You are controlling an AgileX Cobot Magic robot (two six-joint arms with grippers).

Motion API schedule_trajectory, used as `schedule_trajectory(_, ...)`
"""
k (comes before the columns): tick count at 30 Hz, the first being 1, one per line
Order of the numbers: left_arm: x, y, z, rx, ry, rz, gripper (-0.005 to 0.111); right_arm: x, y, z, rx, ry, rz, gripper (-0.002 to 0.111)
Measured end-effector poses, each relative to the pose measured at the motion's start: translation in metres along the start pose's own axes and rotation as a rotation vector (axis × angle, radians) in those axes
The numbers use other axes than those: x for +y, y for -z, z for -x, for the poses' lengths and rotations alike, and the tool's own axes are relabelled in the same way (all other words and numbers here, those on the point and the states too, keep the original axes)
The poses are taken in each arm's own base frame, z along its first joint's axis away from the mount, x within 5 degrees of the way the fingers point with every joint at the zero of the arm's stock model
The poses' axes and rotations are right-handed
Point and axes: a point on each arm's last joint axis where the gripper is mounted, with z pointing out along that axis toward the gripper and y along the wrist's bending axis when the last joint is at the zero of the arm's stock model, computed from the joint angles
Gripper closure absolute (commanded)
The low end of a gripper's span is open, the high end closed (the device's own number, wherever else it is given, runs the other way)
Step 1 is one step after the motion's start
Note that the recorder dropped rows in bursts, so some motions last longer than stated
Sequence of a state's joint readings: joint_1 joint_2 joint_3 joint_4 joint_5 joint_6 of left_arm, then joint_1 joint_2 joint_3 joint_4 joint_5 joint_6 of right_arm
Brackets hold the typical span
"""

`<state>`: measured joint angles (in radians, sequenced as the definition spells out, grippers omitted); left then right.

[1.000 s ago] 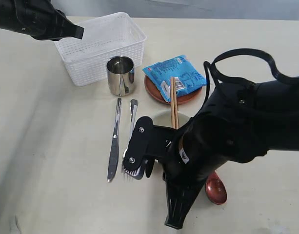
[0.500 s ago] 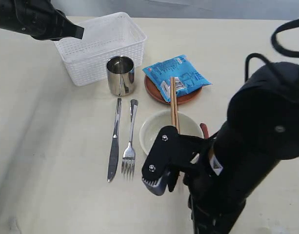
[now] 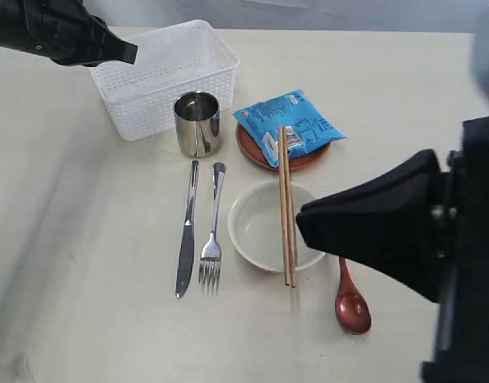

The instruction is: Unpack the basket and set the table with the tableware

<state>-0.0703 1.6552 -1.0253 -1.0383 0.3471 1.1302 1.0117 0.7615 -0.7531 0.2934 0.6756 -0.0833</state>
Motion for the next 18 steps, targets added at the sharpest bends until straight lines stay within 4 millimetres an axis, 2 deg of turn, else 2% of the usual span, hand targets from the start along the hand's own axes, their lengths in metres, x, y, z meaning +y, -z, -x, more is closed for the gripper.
schedule_trajectory(7,0.0,0.0,0.0,0.0,0.0,0.0,0.107,0.013,0.069,-0.01,-0.27,0.023,0.062,0.109)
schedule_trajectory(14,0.0,0.0,0.0,0.0,0.0,0.0,0.107,0.019,0.074,-0.012,-0.281,0.124,0.119,0.109)
schedule_trajectory(18,0.0,0.0,0.0,0.0,0.0,0.0,0.107,0.016,0.075,-0.008,-0.333,0.231,0.063,0.109)
